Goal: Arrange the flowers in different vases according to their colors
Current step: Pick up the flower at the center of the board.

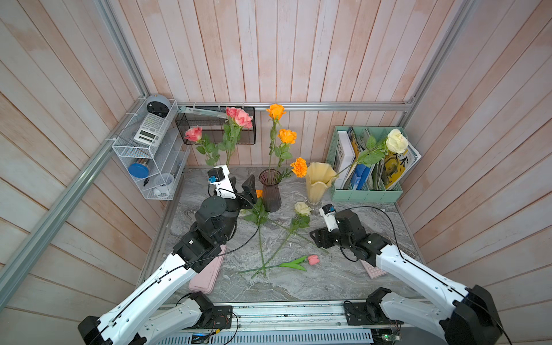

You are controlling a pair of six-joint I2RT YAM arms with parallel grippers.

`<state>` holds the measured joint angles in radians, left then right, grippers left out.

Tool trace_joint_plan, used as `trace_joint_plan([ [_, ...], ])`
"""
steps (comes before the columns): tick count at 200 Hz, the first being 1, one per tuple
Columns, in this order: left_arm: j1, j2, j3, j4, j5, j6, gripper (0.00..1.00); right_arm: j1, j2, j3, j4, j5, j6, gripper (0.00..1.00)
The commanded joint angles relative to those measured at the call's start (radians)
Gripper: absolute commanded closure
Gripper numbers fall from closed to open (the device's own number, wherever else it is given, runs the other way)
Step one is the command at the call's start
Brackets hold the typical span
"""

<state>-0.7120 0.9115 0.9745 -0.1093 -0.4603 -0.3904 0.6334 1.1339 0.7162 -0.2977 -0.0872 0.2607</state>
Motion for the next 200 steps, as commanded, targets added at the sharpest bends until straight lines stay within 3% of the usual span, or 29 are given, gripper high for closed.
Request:
trace_joint_plan([
  [1,-0.020,-0.073,-0.100,-0.180,-0.031,-0.149,0.29,0.034,0.080,0.096,-0.071,0.017,-0.068,0.26],
  [79,-0.039,-0.259,-0.366,-0.330,-0.022,-0.338,0.28,0.113,0.465,0.440,-0.178,-0.052,-0.171,0.28],
  [108,-0.044,-0.256,-0.422,-0.245,0.135,-0.277,0.27,0.129,0.520,0.482,-0.217,-0.007,-0.081,0.30],
  [122,-0.050,-0.199,-0.425,-0.195,0.228,-0.225,0.26,0.124,0.521,0.504,-0.282,0.018,-0.053,0.29],
  [153,-0.123,0.045,-0.339,-0.183,0.313,-0.054,0.26,0.118,0.446,0.434,-0.309,0.101,0.026,0.30],
  [177,-0.207,0.254,-0.239,-0.214,0.276,0.082,0.26,0.091,0.353,0.339,-0.301,0.133,0.090,0.30],
  [200,-0.222,0.400,-0.151,-0.217,0.247,0.146,0.26,0.054,0.267,0.260,-0.303,0.165,0.117,0.30],
])
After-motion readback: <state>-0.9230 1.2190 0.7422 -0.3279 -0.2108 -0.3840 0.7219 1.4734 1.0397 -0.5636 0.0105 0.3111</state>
